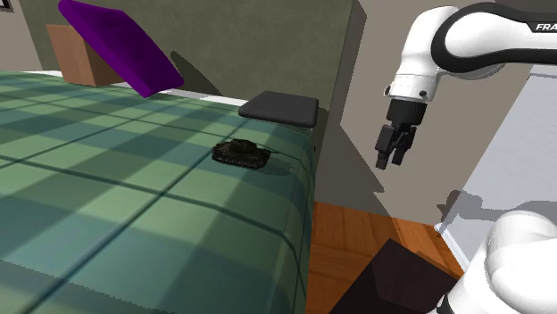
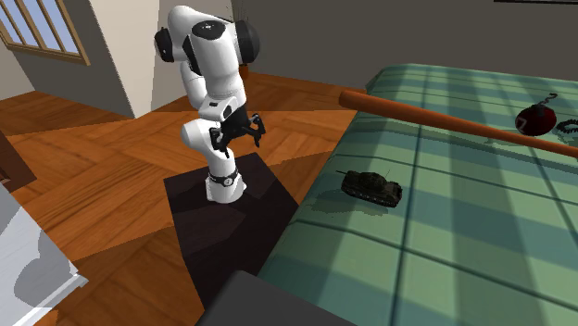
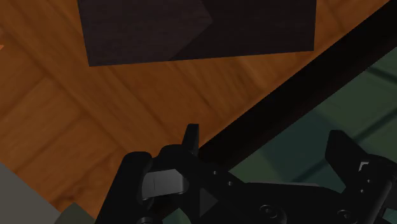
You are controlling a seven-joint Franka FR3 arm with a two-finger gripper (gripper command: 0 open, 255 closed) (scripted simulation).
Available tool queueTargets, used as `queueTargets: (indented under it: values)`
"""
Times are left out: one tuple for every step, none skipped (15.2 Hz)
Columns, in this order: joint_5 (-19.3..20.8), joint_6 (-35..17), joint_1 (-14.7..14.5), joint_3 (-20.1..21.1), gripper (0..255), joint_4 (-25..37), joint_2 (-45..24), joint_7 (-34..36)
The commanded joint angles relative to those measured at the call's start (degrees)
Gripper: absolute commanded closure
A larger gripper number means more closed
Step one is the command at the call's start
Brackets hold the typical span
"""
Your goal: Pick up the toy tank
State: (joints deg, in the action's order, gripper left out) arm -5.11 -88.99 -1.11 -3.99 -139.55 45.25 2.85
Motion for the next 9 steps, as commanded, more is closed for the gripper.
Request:
queueTargets:
  values:
    - [0.0, 0.0, 0.0, 0.0, 0, 0.0, 0.0, 0.0]
    - [-0.4, -1.2, -0.7, 0.3, 0, 1.1, -2.0, -0.5]
    - [-0.7, -2.3, -1.3, 0.5, 0, 2.4, -4.1, -1.0]
    - [-1.0, -3.3, -2.0, 0.8, 0, 3.6, -6.1, -1.5]
    - [-1.3, -4.2, -2.6, 1.0, 0, 4.9, -8.1, -2.0]
    - [-1.6, -5.1, -3.2, 1.3, 0, 6.3, -10.1, -2.5]
    - [-1.9, -5.9, -3.7, 1.6, 0, 7.7, -12.0, -3.0]
    - [-2.2, -6.7, -4.3, 1.9, 0, 9.2, -14.0, -3.5]
    - [-2.5, -7.4, -4.8, 2.1, 0, 10.8, -15.9, -4.0]
